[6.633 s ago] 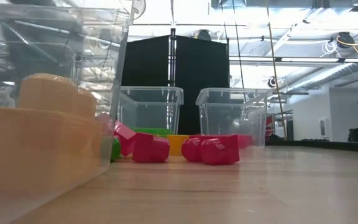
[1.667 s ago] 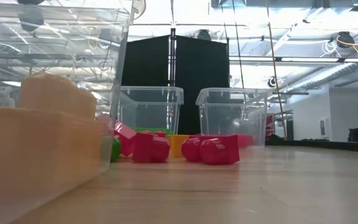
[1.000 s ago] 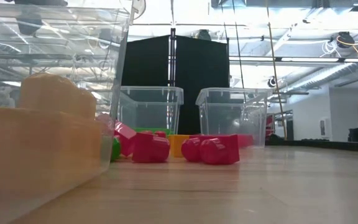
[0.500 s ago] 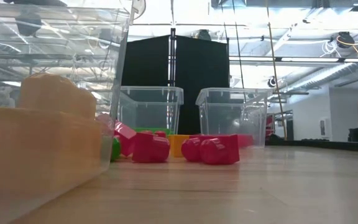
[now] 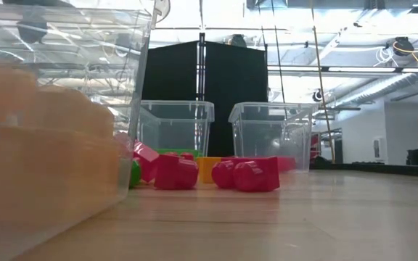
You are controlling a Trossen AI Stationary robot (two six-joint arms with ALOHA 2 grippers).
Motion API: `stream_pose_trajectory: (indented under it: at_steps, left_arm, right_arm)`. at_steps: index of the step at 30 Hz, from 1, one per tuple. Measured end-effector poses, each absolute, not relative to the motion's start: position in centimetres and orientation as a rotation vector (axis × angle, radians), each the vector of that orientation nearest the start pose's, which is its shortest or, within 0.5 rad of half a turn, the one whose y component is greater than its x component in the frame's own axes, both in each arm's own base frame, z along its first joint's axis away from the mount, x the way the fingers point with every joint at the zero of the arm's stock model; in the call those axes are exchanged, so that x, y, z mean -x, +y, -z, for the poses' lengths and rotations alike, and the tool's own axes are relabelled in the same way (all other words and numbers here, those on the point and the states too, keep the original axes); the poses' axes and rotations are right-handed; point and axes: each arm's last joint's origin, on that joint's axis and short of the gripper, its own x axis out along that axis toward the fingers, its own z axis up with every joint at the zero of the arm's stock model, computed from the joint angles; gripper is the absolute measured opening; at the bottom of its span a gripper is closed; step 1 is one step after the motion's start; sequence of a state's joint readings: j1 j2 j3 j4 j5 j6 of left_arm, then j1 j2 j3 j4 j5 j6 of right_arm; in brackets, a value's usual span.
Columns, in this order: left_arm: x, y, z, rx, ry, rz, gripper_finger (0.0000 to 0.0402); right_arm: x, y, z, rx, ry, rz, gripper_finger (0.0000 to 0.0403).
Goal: Sort blocks
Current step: Put the yellow game piece into the bottom transparent bin
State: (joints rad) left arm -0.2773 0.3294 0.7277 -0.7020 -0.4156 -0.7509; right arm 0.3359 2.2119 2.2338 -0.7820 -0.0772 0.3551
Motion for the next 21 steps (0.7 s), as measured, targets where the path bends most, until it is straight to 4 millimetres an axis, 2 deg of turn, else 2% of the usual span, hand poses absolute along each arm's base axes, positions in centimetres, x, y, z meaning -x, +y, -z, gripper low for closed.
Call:
stream_pose_trajectory:
  at_steps: [6,11,15,21]
  left_arm:
    - [-6.3,-0.6,-31.1,0.641,0.218,-0.239,0.0]
    - [-6.3,-0.6,-31.1,0.64,0.216,-0.242,0.0]
    - [-6.3,-0.6,-31.1,0.64,0.216,-0.243,0.0]
    - [-6.3,-0.5,-30.9,0.629,0.242,-0.254,0.0]
  right_arm:
    - [-42.6,11.1,-35.0,-0.179,0.972,-0.066,0.0278]
    - [-40.8,7.5,-34.9,0.011,1.135,0.087,0.0273]
    - [-41.3,5.3,-32.7,0.087,1.238,0.074,0.0272]
    - [-42.2,2.9,-27.1,0.083,1.341,-0.023,0.0272]
